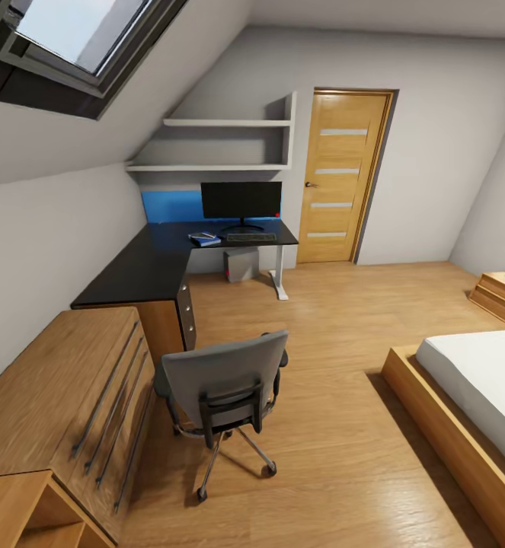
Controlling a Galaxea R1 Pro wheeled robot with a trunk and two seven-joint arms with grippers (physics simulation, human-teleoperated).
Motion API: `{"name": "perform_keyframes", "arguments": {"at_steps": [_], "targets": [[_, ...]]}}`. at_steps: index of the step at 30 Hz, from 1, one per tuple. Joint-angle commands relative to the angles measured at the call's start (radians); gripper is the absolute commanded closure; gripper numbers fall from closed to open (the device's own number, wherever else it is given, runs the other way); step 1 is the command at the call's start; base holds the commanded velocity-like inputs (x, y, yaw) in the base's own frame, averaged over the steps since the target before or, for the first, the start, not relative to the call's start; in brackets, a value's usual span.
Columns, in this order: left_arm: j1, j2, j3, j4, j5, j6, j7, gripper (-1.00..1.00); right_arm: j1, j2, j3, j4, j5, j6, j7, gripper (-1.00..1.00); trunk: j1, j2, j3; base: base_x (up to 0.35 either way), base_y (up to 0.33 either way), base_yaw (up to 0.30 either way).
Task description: In the bedroom, organize the workspace by keeping the computer under the desk, ensuring the monitor is on the desk, placing the keyboard on the desk next to the monitor, placing the mouse on the desk next to the keyboard, moving the folder from the swivel chair onto the desk next to the mouse, stacking the notebook on top of the folder with the pen on top of the notebook, and positioning the swivel chair next to the desk.
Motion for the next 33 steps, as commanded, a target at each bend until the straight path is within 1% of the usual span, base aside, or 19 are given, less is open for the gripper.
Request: {"name": "perform_keyframes", "arguments": {"at_steps": [1,24,25,30,33], "targets": [[-0.001,0.0,-0.009,0.0,0.002,-0.002,0.009,-1.0,-0.001,0.0,0.008,0.0,0.0,0.0,-0.009,-1.0,0.004,-0.009,-0.005,0.0,0.0,0.0],[-0.001,0.0,-0.007,0.0,0.001,-0.006,0.01,-1.0,0.0,0.002,0.01,0.0,0.0,0.0,-0.008,-1.0,0.092,-0.17,-0.077,0.0,0.0,0.0],[-0.001,0.001,-0.006,-0.004,0.015,-0.009,0.011,-1.0,-0.001,0.001,0.01,0.0,0.0,0.0,-0.008,-1.0,0.096,-0.177,-0.08,0.0,0.0,0.0],[-0.001,0.002,-0.006,-0.004,0.021,-0.009,0.01,-1.0,-0.001,0.001,0.011,0.0,0.0,0.0,-0.008,-1.0,0.115,-0.212,-0.096,-0.009,0.0,0.0],[-0.001,0.002,-0.006,-0.004,0.023,-0.009,0.01,-1.0,-0.001,0.0,0.011,0.0,0.0,0.0,-0.008,-1.0,0.127,-0.233,-0.105,-0.165,0.0,0.0]]}}
